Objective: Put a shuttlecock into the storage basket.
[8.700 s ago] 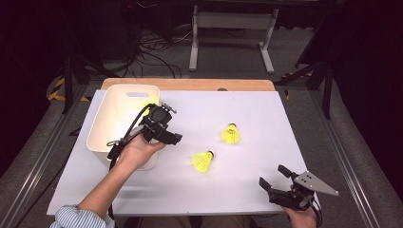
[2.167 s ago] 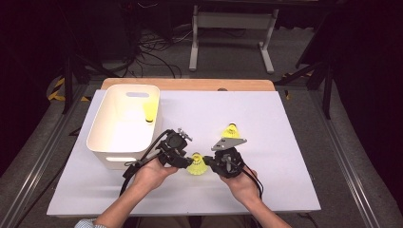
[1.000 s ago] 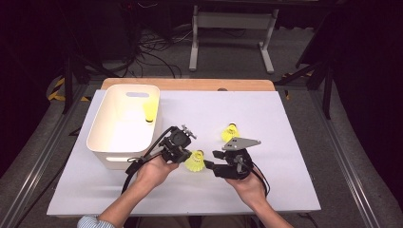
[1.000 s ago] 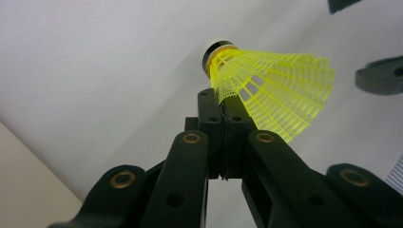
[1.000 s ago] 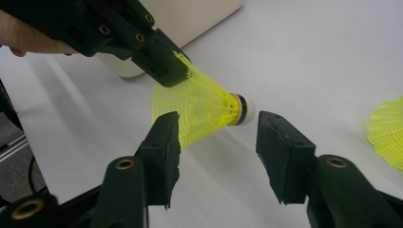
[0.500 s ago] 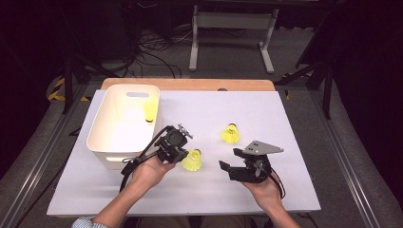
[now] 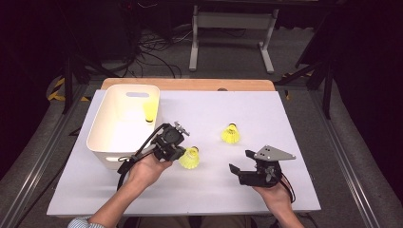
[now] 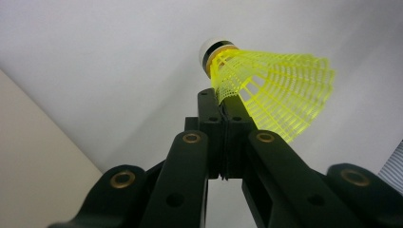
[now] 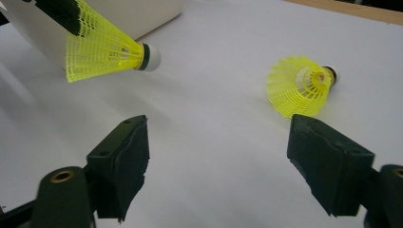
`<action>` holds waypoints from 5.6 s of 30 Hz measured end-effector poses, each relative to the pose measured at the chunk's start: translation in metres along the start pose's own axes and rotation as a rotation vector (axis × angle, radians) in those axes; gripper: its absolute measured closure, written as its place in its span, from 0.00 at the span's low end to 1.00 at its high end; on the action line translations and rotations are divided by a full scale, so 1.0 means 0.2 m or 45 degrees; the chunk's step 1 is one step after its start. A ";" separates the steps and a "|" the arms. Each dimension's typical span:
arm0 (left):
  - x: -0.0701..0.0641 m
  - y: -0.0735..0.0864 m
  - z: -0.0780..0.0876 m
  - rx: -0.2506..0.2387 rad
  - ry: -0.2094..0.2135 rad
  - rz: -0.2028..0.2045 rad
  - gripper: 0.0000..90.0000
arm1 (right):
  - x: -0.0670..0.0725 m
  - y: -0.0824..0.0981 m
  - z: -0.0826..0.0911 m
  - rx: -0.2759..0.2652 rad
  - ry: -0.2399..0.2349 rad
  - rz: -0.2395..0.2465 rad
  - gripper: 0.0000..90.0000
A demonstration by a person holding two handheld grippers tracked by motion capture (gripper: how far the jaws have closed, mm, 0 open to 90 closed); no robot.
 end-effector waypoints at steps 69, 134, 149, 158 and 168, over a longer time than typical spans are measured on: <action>0.31 -0.18 0.22 -0.094 0.012 0.159 0.99 | -0.21 0.32 0.20 -0.189 0.145 -0.064 0.10; 0.62 -0.12 0.47 -0.115 -0.112 0.283 0.99 | -0.21 0.33 0.19 -0.153 0.145 -0.059 0.10; 0.68 -0.07 0.45 -0.096 -0.160 0.318 0.99 | -0.21 0.33 0.19 -0.154 0.146 -0.063 0.10; 0.73 -0.02 0.42 -0.072 -0.190 0.341 0.99 | -0.21 0.34 0.19 -0.151 0.145 -0.063 0.10; 0.77 0.02 0.39 -0.059 -0.216 0.368 0.99 | -0.21 0.34 0.19 -0.151 0.145 -0.058 0.10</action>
Point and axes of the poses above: each handheld gripper's, and its own axes: z roughly backward along the jaws, y roughly out of its underside, x roughly to its left, the point moved 7 cm from there along -z, roughly forward along the jaws, and after that the axes turned 11 degrees about -y, right-handed, at the moved point
